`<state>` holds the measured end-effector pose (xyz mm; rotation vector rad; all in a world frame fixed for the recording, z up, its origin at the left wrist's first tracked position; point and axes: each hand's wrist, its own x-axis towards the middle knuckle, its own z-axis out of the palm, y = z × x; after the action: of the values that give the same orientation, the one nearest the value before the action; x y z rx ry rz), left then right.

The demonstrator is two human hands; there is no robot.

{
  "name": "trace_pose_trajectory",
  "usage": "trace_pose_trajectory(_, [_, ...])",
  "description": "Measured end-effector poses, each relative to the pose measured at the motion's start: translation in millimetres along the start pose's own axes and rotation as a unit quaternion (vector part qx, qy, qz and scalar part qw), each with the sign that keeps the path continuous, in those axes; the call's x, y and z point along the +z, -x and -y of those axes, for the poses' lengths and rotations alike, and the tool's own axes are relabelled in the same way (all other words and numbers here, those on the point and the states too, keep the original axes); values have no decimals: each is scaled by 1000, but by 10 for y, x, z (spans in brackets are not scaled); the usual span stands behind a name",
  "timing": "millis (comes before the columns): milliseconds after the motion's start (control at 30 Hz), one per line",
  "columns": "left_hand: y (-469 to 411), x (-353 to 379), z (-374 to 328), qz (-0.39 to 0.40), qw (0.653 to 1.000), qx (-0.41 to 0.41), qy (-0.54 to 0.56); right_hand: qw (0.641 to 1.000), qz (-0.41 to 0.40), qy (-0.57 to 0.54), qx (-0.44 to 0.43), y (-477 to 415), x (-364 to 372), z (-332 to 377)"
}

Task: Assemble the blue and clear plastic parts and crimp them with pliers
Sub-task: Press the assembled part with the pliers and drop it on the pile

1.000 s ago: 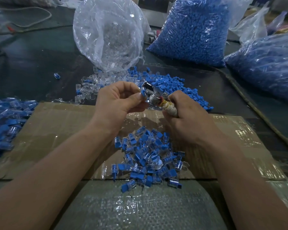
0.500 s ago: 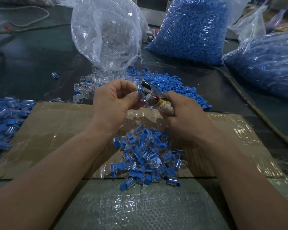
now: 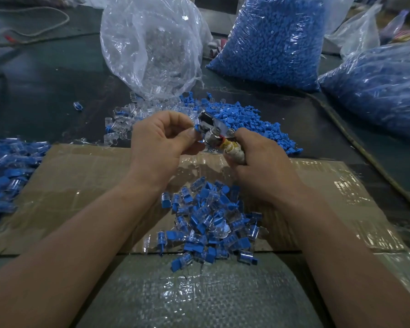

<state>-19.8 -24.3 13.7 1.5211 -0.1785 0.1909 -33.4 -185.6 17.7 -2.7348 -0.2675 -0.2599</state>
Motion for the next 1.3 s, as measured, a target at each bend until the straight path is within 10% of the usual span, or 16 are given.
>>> trace_pose_trajectory(267, [-113, -134, -16, 1, 997, -48, 62, 1000, 0, 4, 23, -13, -68, -182])
trace_pose_trajectory(800, [-71, -196, -134, 376, 917, -131, -40, 988, 124, 28, 91, -28, -209, -304])
trace_pose_trajectory(1133, [-246, -264, 82, -40, 996, -74, -12, 980, 179, 32, 75, 8, -290, -301])
trace_pose_trajectory(1300, [-309, -274, 220, -93, 988, -14, -122, 977, 197, 6, 79, 13, -314, -350])
